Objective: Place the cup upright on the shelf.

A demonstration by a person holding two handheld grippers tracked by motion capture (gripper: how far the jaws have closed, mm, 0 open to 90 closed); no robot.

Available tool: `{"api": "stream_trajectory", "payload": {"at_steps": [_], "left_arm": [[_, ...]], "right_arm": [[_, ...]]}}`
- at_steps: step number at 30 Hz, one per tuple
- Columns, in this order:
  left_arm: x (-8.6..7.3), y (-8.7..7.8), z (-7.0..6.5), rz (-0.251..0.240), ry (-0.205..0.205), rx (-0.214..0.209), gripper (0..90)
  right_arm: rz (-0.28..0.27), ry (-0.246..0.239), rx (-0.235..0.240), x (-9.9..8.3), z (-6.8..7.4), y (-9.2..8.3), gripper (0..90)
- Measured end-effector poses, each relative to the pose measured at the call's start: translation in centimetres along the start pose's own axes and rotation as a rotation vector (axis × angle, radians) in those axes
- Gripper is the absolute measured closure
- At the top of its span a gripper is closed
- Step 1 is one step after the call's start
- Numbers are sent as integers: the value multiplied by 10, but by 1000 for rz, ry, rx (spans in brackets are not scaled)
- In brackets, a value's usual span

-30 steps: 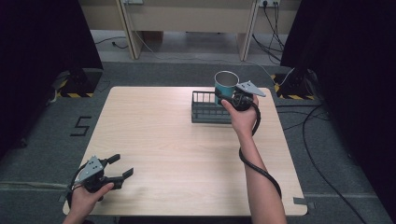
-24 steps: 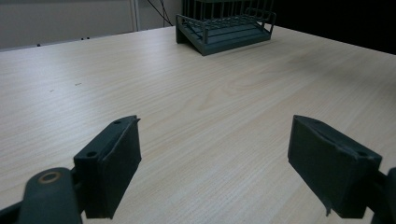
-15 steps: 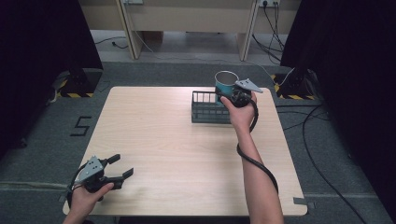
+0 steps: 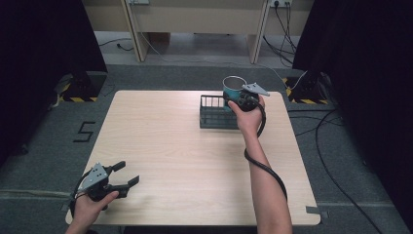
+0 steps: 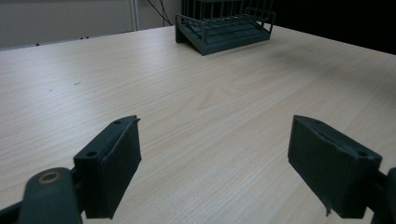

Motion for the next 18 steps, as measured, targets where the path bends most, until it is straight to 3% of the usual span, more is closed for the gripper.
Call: {"api": "stream_trajectory", "payload": {"at_steps": [18], "left_arm": [[0, -1, 0, -1, 2, 0, 166]], "right_arm": [[78, 4, -25, -22, -4, 11, 173]]}}
Point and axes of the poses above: each handheld gripper's, and its own axes: y roughly forward along the jaws, x roughly out of its top, z roughly to its left, the point moved 10 cm from there along y, roughly forward along the jaws, and after that the axes turned 2 degrees about -y, right-handed, at the moved point
